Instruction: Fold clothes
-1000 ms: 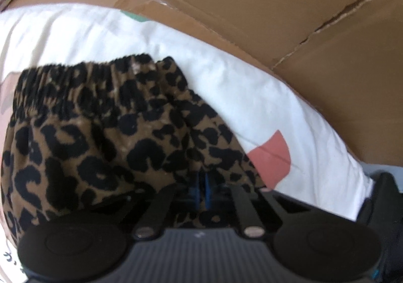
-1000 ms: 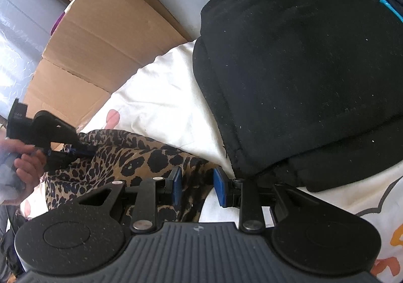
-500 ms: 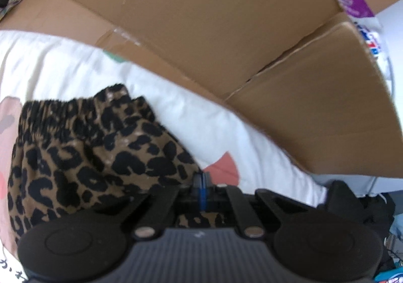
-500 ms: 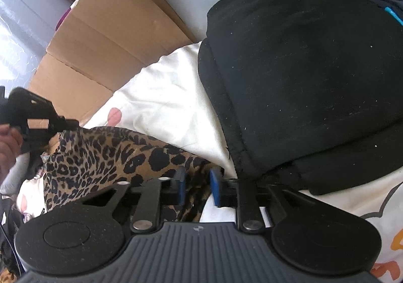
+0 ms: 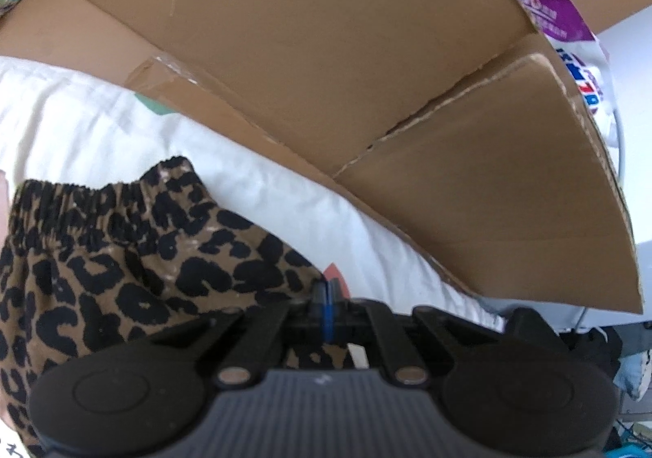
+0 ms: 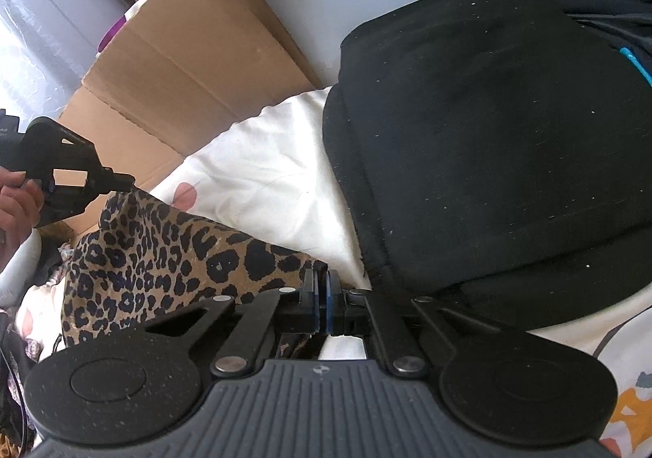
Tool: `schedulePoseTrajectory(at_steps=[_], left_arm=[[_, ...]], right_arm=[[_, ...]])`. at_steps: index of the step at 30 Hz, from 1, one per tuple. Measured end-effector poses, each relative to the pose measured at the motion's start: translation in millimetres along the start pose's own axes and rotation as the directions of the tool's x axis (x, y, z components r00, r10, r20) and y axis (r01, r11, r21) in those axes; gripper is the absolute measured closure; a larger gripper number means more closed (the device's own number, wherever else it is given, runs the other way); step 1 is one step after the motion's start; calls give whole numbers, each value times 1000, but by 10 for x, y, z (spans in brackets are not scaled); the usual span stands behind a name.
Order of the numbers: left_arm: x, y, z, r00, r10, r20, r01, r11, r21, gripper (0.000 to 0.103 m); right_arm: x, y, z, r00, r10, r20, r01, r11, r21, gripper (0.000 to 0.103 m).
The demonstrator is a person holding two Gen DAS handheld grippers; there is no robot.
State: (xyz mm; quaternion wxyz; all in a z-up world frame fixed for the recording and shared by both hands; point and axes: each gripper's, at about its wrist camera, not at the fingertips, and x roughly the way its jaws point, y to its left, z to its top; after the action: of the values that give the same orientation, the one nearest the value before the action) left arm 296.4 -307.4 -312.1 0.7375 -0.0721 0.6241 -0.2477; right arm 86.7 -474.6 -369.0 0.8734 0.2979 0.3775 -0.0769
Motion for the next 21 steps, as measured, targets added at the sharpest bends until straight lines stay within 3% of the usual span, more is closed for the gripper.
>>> schedulePoseTrajectory(at_steps=[7, 9, 12, 14, 21], left_arm=[[439, 77, -68, 995, 69, -75, -68, 998, 17, 102], [501, 104, -76, 993, 61, -105, -58, 998, 30, 99], [362, 47, -19, 993, 61, -105, -51, 994, 101, 86], [201, 13, 49, 995, 61, -82, -48, 988, 145, 71], [-131, 137, 347, 989, 146, -21, -142, 979, 144, 69]], right_arm=[[3, -58, -30, 999, -31, -24, 32, 999, 22, 102], [-5, -52, -27, 999, -33, -23, 33, 999, 16, 102], [-7, -59, -15, 999, -25, -32, 25, 999, 20, 101], [-5, -24, -1, 999, -32, -40, 32, 999, -3, 98], [-83, 78, 9, 1000, -13, 19, 14, 1000, -28, 93]])
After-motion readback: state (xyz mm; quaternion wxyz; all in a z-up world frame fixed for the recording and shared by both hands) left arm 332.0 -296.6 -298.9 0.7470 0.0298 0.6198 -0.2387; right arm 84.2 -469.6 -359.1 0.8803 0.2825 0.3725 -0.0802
